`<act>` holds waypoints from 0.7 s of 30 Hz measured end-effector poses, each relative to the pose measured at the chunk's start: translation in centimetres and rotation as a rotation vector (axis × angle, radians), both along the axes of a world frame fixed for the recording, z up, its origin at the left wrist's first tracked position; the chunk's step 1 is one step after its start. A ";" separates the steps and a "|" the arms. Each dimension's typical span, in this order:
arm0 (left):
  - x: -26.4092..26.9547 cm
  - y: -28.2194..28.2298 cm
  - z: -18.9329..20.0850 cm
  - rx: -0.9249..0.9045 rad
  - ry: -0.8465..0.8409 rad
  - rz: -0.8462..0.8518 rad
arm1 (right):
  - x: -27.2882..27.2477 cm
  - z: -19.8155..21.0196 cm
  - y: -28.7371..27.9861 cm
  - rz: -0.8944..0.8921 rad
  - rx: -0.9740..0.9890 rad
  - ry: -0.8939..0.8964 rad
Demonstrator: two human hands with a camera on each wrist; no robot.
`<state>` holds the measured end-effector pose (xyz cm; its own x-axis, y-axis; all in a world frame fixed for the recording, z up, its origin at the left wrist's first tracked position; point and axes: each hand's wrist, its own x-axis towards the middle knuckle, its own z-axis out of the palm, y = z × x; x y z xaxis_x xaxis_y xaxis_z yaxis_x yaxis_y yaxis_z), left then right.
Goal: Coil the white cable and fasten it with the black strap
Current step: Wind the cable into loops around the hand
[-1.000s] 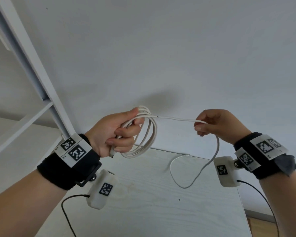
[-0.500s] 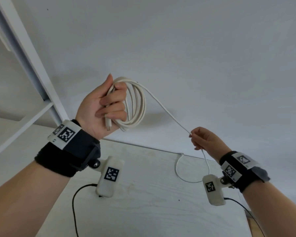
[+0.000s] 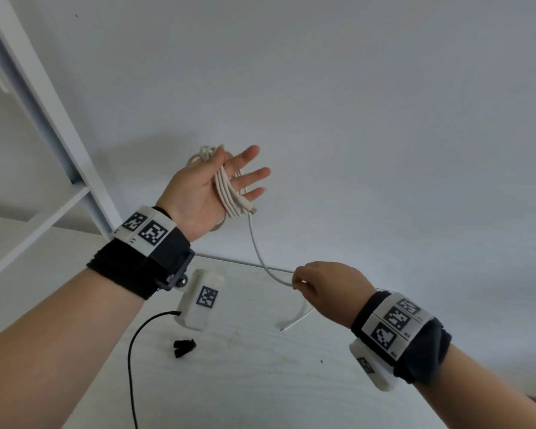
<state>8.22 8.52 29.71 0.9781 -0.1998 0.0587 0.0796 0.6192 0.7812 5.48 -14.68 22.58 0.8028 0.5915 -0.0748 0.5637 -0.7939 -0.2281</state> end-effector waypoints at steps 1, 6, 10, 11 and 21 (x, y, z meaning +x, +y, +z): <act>0.1 -0.2 -0.2 0.046 -0.007 -0.004 | -0.5 0.5 0.3 0.036 -0.005 -0.026; 0.2 -1.1 -1.2 0.258 0.037 -0.001 | -1.8 2.7 1.3 0.159 0.046 -0.124; -0.4 -1.8 -1.5 0.463 0.066 -0.020 | -1.7 4.6 1.3 0.224 0.131 -0.210; -0.6 -2.0 -1.5 0.523 0.062 -0.033 | -1.5 5.1 1.2 0.230 0.151 -0.232; -2.9 -3.4 -1.5 0.741 0.046 -0.294 | 0.7 8.0 0.5 0.186 0.268 -0.343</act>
